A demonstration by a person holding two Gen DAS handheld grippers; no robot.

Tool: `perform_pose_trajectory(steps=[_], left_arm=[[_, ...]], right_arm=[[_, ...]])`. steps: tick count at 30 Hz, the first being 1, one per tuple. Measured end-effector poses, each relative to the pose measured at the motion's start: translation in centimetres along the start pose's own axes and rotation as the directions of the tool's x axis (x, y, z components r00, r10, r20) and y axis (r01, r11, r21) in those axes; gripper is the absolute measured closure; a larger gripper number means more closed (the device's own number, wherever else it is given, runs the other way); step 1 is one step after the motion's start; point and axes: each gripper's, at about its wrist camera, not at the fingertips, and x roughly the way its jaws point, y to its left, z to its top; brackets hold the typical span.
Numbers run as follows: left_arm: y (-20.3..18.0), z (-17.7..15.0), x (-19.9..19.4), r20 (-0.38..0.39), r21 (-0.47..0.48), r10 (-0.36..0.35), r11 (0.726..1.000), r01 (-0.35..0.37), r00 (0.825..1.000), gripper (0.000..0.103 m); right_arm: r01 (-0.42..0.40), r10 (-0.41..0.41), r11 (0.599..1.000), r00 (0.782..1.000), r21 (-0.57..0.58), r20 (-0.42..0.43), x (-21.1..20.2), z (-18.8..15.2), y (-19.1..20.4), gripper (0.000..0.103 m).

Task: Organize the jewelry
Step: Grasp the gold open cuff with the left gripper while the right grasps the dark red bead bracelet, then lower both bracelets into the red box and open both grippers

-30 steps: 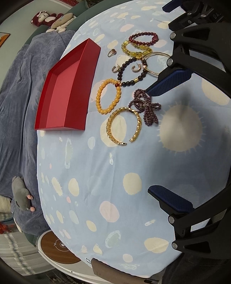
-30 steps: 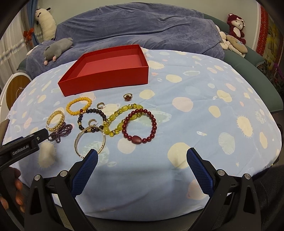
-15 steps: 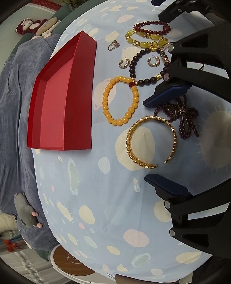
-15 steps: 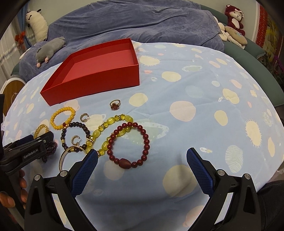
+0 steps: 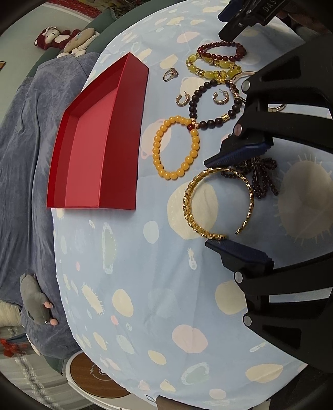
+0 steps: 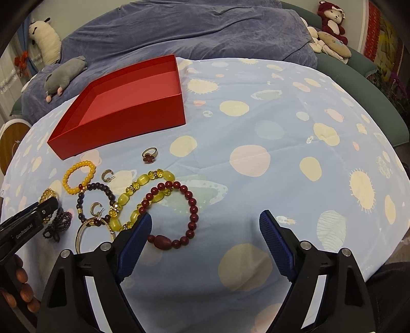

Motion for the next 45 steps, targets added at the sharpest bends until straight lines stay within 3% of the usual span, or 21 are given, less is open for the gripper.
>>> perform_pose_trajectory(steps=[12, 16, 18, 26, 32, 38, 45], left_arm=[[-0.5, -0.1, -0.1, -0.008, 0.006, -0.002, 1.0, 0.002, 1.0, 0.049], [-0.4, 0.0, -0.1, -0.014, 0.006, -0.005, 1.0, 0.005, 1.0, 0.049], [-0.4, 0.1, -0.4, -0.013, 0.005, -0.004, 1.0, 0.004, 1.0, 0.049], [0.0, 0.5, -2.2, -0.009, 0.008, -0.01, 1.0, 0.01, 1.0, 0.049], [-0.3, 2.7, -4.7, 0.004, 0.03, -0.044, 0.999, 0.044, 0.999, 0.049], [-1.7, 9.3, -5.3, 0.031, 0.097, -0.086, 0.992, 0.083, 0.996, 0.049], [-3.9, 19.3, -1.4, 0.051, 0.124, -0.152, 0.982, 0.145, 0.987, 0.049]], right_arm=[[0.01, -0.011, 0.999, 0.999, -0.04, -0.038, 2.2, 0.3, 0.4, 0.056], [-0.012, 0.01, 0.997, 0.999, -0.073, -0.033, 2.0, 0.2, 0.7, 0.088], [-0.021, 0.018, 0.996, 0.999, -0.082, -0.045, 1.9, 0.1, 1.0, 0.096], [-0.068, 0.066, 0.997, 0.997, -0.044, -0.045, -0.6, 0.4, 0.0, 0.096], [-0.123, 0.123, 0.989, 0.992, -0.079, -0.01, -4.0, 3.5, 0.5, 0.096], [-0.188, 0.196, 0.969, 0.98, -0.158, 0.04, -5.5, 10.1, 3.1, 0.096], [-0.322, 0.332, 0.936, 0.942, -0.141, 0.054, -1.7, 20.1, 7.1, 0.096]])
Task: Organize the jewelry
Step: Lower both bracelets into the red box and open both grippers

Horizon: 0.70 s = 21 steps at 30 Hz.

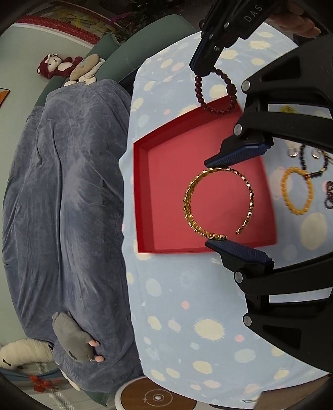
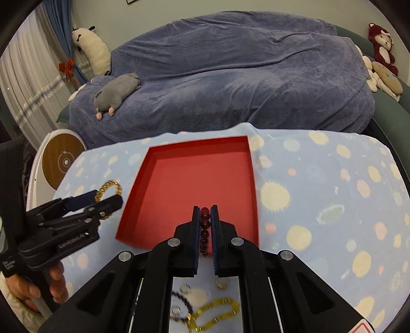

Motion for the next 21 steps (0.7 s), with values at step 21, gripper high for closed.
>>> perform_pose_trajectory(steps=[21], left_arm=[[2.9, 5.1, 16.0, -0.143, -0.015, 0.055, 0.998, -0.058, 0.988, 0.037]], right_arm=[[0.14, -0.145, 0.989, 0.981, -0.047, -0.129, 16.7, 5.0, -4.2, 0.083]])
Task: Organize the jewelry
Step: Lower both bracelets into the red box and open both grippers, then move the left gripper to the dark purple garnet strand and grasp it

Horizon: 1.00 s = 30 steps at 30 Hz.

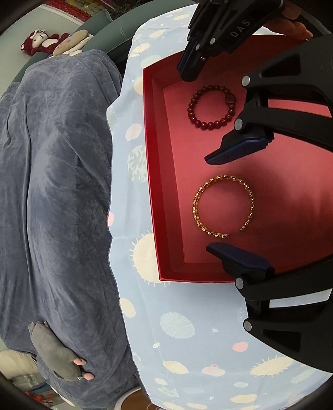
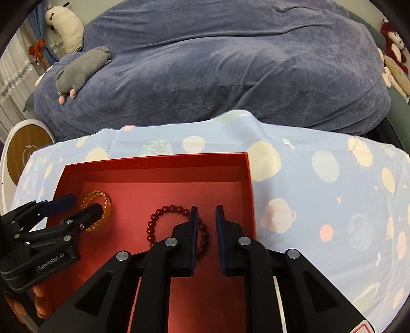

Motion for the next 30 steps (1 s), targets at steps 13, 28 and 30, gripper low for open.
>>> perform_pose_trajectory(steps=[13, 28, 30], left_arm=[[-1.0, -4.0, -10.1, 0.14, -0.003, -0.011, 1.0, 0.011, 0.99, 0.02], [-0.3, -21.6, -16.5, 0.06, 0.011, 0.025, 1.0, -0.026, 0.998, 0.02], [-0.2, -23.7, -16.7, 0.047, 0.012, 0.027, 1.0, -0.028, 0.999, 0.02]], right_arm=[[0.016, -0.016, 1.0, 0.992, -0.004, 0.124, -10.6, -4.9, 0.4, 0.057], [0.066, -0.066, 0.998, 0.998, 0.01, 0.013, -17.2, -22.8, 1.4, 0.056], [0.066, -0.066, 0.998, 0.998, 0.015, -0.01, -17.2, -24.9, 1.5, 0.056]])
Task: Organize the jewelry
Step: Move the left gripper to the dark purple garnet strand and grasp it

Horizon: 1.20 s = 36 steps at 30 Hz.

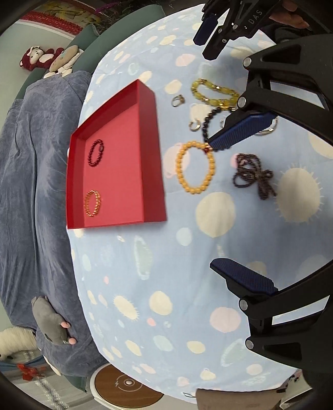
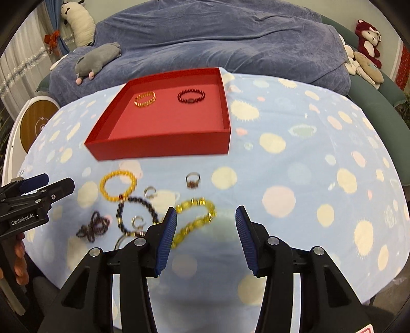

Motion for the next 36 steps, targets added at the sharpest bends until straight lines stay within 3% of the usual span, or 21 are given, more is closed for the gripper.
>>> perform_pose_trajectory(steps=[8, 14, 25, 30, 36], left_arm=[[-0.8, -6.1, 0.2, -0.04, -0.02, -0.001, 1.0, 0.0, 0.999, 0.02], [-1.2, -6.6, 1.1, -0.032, -0.006, -0.008, 1.0, 0.008, 0.999, 0.024], [-1.6, -5.2, 3.4, -0.039, 0.017, -0.041, 0.999, 0.042, 0.998, 0.052], [-1.8, -5.4, 3.2, -0.039, 0.029, -0.065, 0.997, 0.066, 0.997, 0.088], [-1.6, -6.0, 2.8, -0.036, 0.017, -0.062, 0.998, 0.062, 0.997, 0.094]], right_arm=[[0.005, -0.003, 0.999, 0.999, 0.038, -0.048, 0.0, -5.9, 0.1, 0.056], [0.004, -0.002, 0.999, 0.999, 0.045, -0.054, 0.3, -6.8, -0.1, 0.056], [-0.011, 0.015, 0.997, 0.998, 0.071, -0.056, 0.7, -6.6, -0.4, 0.056], [-0.012, 0.017, 0.996, 0.998, 0.091, -0.054, 0.9, -6.1, -0.6, 0.056], [-0.005, 0.01, 0.993, 0.999, 0.115, -0.044, 1.7, -4.3, -0.6, 0.056]])
